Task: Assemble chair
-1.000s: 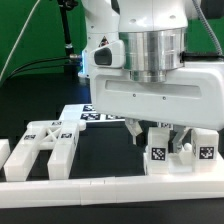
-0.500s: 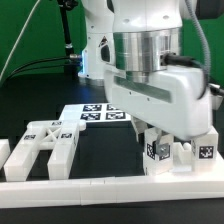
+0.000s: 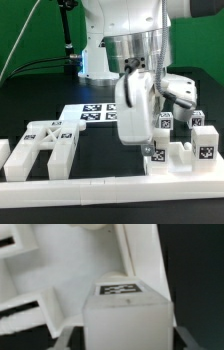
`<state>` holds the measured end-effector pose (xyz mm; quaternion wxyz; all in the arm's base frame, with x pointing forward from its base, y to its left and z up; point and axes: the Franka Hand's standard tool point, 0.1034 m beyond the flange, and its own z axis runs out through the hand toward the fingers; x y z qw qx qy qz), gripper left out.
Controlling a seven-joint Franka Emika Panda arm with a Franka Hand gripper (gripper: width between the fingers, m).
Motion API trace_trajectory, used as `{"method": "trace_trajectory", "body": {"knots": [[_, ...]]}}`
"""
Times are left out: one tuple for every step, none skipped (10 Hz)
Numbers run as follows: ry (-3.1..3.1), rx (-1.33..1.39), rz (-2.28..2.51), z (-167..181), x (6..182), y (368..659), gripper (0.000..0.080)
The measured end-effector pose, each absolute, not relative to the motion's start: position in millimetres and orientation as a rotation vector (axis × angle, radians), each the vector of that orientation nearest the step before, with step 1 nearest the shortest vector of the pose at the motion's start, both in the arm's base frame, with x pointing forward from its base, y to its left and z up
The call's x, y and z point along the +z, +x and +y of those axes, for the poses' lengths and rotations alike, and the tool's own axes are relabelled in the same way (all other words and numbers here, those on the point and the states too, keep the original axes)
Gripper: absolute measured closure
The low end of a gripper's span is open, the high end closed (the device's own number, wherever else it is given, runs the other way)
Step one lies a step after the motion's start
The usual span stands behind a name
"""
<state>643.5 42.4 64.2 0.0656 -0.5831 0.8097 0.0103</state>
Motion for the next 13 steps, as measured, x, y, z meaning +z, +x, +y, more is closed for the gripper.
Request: {"method": "trace_trajectory", "body": {"knots": [[-1.714, 0.037, 2.479, 43, 64.2, 643, 0.0512], [-1.649, 0.038, 2.532, 43, 64.6, 642, 0.0512], [-1.675, 0.035, 2.515, 43, 64.5, 642, 0.0504], [-1.765, 0.026, 2.455, 42, 64.0, 642, 0.0504], [-1.941, 0.004, 2.321, 44, 64.5, 645, 0.0328], [-2.116, -0.011, 2.165, 55, 63.4, 647, 0.0195], [-2.278, -0.021, 1.993, 59, 63.8, 647, 0.0195], [-2.384, -0.030, 1.872, 61, 63.3, 647, 0.0159], [-2.445, -0.037, 1.793, 59, 63.2, 647, 0.0159], [-2.505, -0.043, 1.710, 59, 63.2, 647, 0.0151], [-2.646, -0.065, 1.520, 58, 63.5, 647, 0.0150], [-2.868, -0.109, 1.162, 57, 64.7, 649, 0.0150], [-2.978, -0.139, 0.861, 55, 66.0, 652, 0.0150]]}}
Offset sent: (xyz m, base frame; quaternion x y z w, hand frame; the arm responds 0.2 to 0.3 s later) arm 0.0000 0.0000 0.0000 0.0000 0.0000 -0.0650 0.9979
